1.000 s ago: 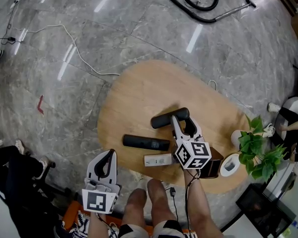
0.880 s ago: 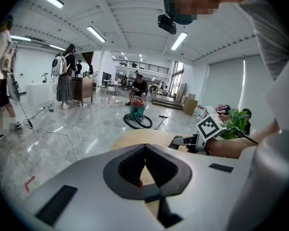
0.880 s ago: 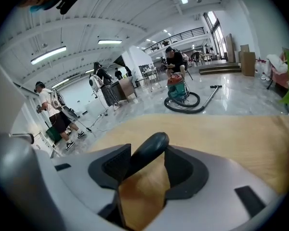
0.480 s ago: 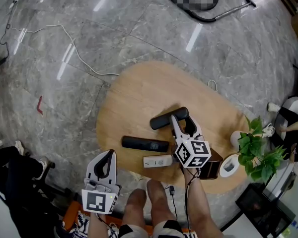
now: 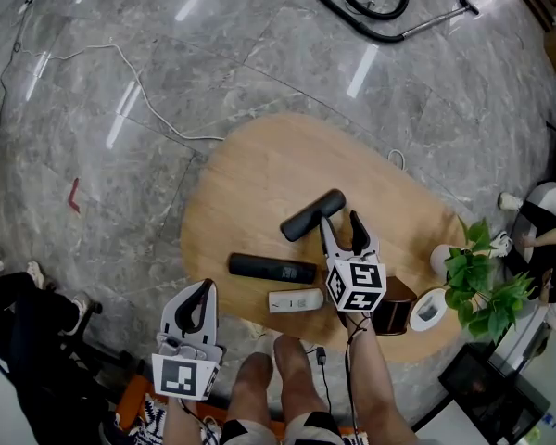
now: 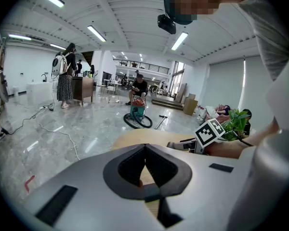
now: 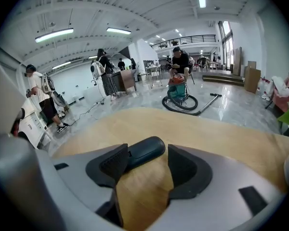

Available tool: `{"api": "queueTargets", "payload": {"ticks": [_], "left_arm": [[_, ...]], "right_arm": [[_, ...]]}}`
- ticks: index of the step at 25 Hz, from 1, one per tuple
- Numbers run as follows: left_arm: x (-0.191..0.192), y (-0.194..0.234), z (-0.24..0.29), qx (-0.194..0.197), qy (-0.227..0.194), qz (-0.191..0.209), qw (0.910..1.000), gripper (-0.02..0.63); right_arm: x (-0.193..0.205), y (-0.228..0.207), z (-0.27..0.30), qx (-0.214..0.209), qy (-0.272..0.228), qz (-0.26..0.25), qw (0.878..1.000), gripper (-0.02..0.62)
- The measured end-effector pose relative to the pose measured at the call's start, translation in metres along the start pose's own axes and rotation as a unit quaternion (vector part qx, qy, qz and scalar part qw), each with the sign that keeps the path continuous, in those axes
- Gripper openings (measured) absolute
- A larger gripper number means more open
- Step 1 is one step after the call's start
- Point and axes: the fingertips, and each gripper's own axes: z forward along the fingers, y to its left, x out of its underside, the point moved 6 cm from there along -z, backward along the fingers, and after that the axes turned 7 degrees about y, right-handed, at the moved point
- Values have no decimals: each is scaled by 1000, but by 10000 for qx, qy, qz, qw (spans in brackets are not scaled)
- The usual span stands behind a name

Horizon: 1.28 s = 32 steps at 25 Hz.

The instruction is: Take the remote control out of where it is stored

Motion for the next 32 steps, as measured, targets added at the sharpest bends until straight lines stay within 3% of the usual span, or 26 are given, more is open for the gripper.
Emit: {"api": "queueTargets", "payload": {"ticks": [9,24,28,32], "left_arm": [[-2,0,-3,-4,-28,13,10000,5],[-53,-15,-25,-75,-385,228,9990,5],[-64,-24,-33,-25,-486,284,9984,5],[-78,-32,-43,-23,-595,353,9976,5]], "right_arm": [[-4,3,-5,-46,-49,123,9999,244],[-51,8,-58,-272,-263,52,9993,238],[-60,5,-80,-28,-438,-104,9990,114],[-71,5,-104,128,-620,-197,9978,30]]}}
